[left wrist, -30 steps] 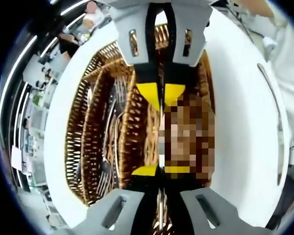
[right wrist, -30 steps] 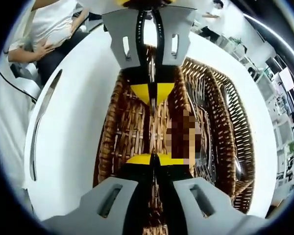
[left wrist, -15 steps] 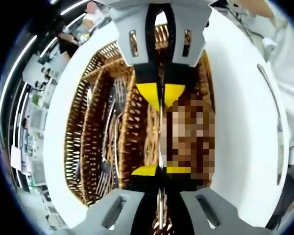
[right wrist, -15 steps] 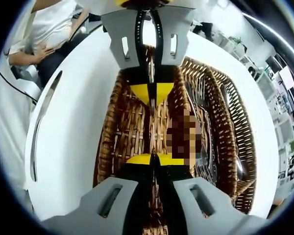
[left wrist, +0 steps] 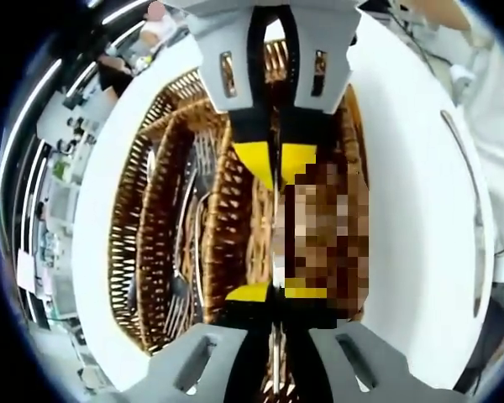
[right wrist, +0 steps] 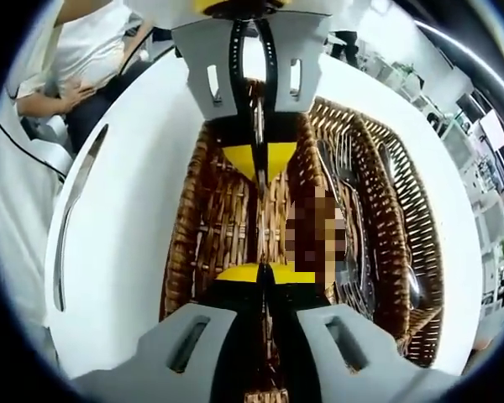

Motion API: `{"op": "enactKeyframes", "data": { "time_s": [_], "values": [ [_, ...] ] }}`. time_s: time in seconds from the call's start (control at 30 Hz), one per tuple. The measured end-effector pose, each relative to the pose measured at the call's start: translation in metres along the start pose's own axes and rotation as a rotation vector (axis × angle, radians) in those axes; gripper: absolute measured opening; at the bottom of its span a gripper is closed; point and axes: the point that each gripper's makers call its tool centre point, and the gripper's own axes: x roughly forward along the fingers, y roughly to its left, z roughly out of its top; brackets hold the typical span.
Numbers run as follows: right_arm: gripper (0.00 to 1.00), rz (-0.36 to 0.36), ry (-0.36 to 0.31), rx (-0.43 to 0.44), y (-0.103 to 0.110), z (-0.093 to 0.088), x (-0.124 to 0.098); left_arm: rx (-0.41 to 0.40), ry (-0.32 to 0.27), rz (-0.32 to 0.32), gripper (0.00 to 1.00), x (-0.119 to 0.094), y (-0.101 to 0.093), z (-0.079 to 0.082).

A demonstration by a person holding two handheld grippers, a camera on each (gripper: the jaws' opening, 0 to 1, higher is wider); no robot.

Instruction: Arrange the knives, forks, and spoons in their matching storage slots by inserting each utensil handle-first until every utensil is classified and aligned in the correct compartment

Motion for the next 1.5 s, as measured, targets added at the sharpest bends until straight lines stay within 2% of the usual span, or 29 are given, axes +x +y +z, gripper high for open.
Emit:
{"op": "enactKeyframes", "data": {
  "time_s": [0.47,0.8,0.97,1.13,1.23,1.5],
  "values": [
    [0.02,0.012,-0.004,0.001,0.005,-0.001,-0.002,-0.005,-0.008,-0.009,0.03,0.000,-0.006,0.005],
    [0.03,0.007,0.008,-0.028,0.001,-0.001,-0.002,0.012,-0.014,0.006,0.04,-0.001,-0.001,0.004],
    [0.03,0.003,0.008,-0.020,0.005,-0.001,-0.004,0.010,-0.017,0.014,0.05,-0.001,0.000,0.003],
    [0.04,-0.002,0.009,-0.001,-0.003,0.000,-0.001,0.004,-0.023,0.031,0.08,-0.002,0.002,0.002],
    [0.04,-0.003,0.006,0.004,-0.003,0.001,-0.001,-0.018,-0.024,0.036,0.09,-0.003,0.002,0.002],
    [0.06,-0.011,0.011,0.025,-0.005,0.001,-0.001,-0.009,-0.030,0.059,0.12,-0.005,0.004,0.002]
  ]
}}
